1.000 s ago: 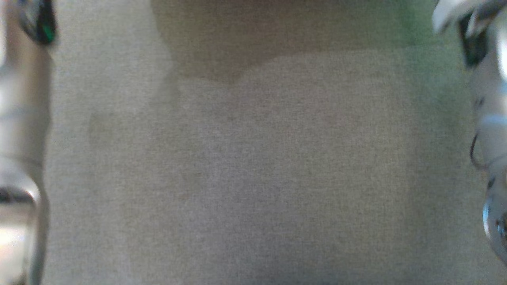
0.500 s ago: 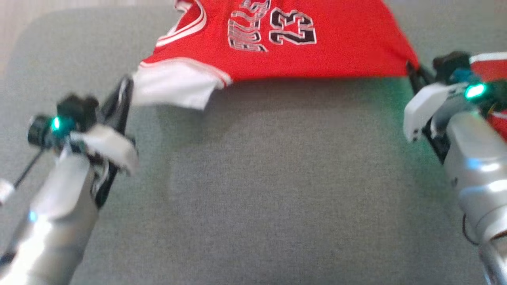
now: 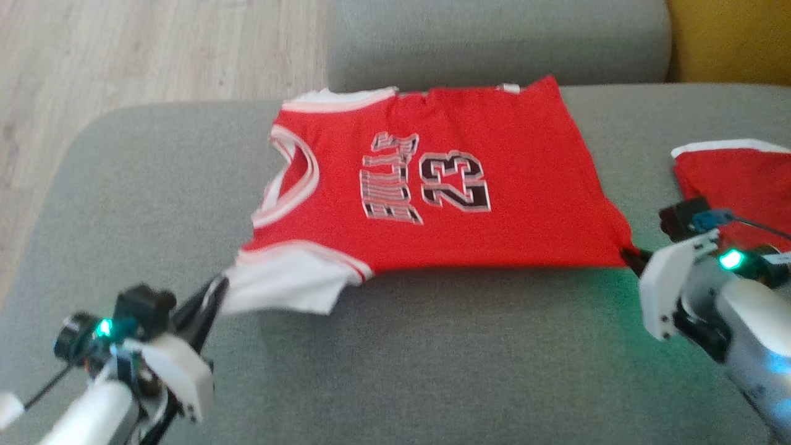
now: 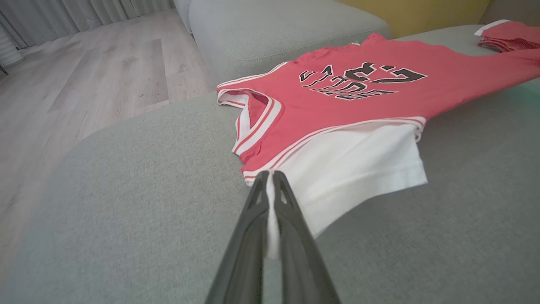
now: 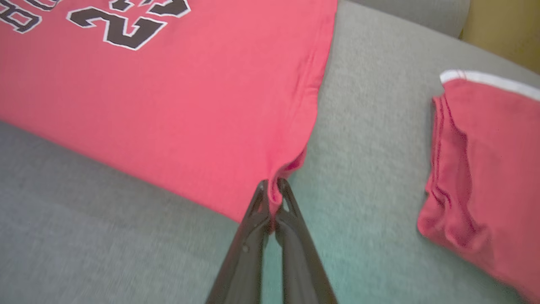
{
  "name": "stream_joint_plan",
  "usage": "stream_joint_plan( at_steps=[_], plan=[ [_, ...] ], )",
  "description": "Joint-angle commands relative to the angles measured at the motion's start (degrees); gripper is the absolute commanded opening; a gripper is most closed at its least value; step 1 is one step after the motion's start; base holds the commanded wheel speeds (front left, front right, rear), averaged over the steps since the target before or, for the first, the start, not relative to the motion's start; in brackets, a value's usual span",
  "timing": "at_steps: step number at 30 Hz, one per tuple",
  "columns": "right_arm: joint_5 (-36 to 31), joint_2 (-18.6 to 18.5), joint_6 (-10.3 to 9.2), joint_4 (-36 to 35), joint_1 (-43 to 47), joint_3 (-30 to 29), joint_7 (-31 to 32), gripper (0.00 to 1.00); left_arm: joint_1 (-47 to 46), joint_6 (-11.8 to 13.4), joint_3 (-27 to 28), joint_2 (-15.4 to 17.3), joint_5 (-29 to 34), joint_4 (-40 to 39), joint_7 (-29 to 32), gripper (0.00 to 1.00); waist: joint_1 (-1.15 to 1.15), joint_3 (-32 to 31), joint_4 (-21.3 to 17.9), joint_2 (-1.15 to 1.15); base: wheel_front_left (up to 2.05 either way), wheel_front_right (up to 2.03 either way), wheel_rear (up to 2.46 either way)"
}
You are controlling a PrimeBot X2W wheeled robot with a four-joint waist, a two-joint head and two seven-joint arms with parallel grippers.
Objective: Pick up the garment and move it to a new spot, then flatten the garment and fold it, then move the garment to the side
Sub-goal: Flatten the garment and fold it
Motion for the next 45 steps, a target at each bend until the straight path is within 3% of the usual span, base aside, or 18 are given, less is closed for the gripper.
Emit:
stream_joint_plan(
  at_steps=[1, 7, 13, 24, 31, 38, 45],
  plan=[
    [1.5, -3.0, -0.11, -2.4, 0.0, 0.6, 0.9, 0.0, -1.4, 0.8, 2.5, 3.4, -0.5, -2.3, 0.4, 0.0, 0.02, -1.5, -0.2, 0.0, 0.0, 0.0, 0.0],
    [11.2, -12.7, -0.11, -17.1, 5.9, 3.0, 8.8, 0.0, 4.8, 4.7, 2.8, 6.0, -2.2, -13.8, 4.8, 0.0, 0.02, -2.4, -0.4, 0.0, 0.0, 0.0, 0.0],
    [12.3, -15.5, -0.11, -22.6, 7.7, 0.5, 10.2, 0.0, 5.3, 6.7, 3.6, 6.5, -2.4, -17.7, 5.6, 0.0, 0.02, -1.1, -0.6, 0.0, 0.0, 0.0, 0.0],
    [8.6, -14.0, -0.11, -24.6, 7.2, -4.1, 10.6, 0.0, 1.2, 6.4, 3.8, 5.9, -2.1, -17.0, 5.8, 0.0, 0.02, 2.6, -0.8, 0.0, 0.0, 0.0, 0.0],
    [6.2, -11.3, -0.11, -23.9, 4.2, -6.4, 11.0, 0.0, -5.3, 4.4, 2.8, 5.5, -0.7, -13.3, 8.3, 0.0, 0.02, 5.6, -1.2, 0.0, 0.0, 0.0, 0.0],
    [3.9, -7.2, -0.11, -20.3, -1.1, -7.2, 10.9, 0.0, -14.4, 1.5, 0.8, 5.0, 2.1, -5.4, 11.9, 0.0, 0.02, 9.0, -1.6, 0.0, 0.0, 0.0, 0.0],
    [1.8, -4.2, -0.11, -15.5, -5.8, -7.0, 10.2, 0.0, -21.5, -0.4, -0.5, 2.5, 3.8, 2.6, 11.7, 0.0, 0.02, 11.1, -1.8, 0.0, 0.0, 0.0, 0.0]
  ],
)
